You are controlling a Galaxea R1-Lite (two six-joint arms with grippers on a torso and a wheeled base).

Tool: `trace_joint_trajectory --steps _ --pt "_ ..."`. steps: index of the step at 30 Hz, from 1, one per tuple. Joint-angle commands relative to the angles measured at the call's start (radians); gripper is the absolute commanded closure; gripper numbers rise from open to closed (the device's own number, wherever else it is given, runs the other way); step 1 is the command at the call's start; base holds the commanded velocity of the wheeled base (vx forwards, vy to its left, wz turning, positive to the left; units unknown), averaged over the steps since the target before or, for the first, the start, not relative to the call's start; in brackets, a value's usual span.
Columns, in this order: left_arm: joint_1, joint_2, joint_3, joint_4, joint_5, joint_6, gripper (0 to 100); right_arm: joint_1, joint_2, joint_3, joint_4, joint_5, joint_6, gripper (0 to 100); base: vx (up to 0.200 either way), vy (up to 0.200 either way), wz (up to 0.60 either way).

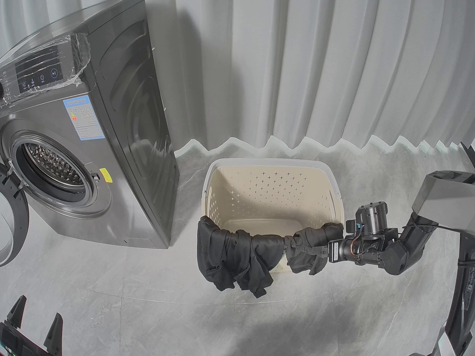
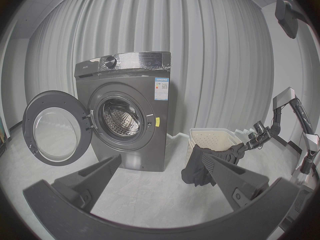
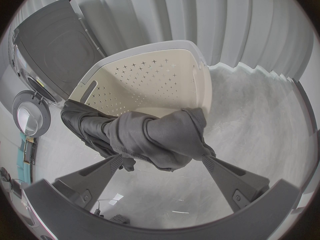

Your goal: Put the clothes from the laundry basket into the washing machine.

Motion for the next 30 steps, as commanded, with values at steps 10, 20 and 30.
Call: trace_joint_trajectory --steps 10,20,30 --pt "0.000 -0.018 0.016 -0.002 0.000 -0.001 0 0.019 0.067 -0.070 -0.003 -0.001 0.002 0 0.000 0.000 0.00" --pt "0.000 -0.018 0.016 0.000 0.000 -0.001 0 0.019 0.064 -0.069 -0.015 -0.001 -0.001 100 0.000 0.000 0.00" --pt "0.000 -0.018 0.016 0.000 0.000 -0.001 0 0.035 0.020 -0.016 -0.017 0.002 -0.003 100 0.000 0.000 0.00"
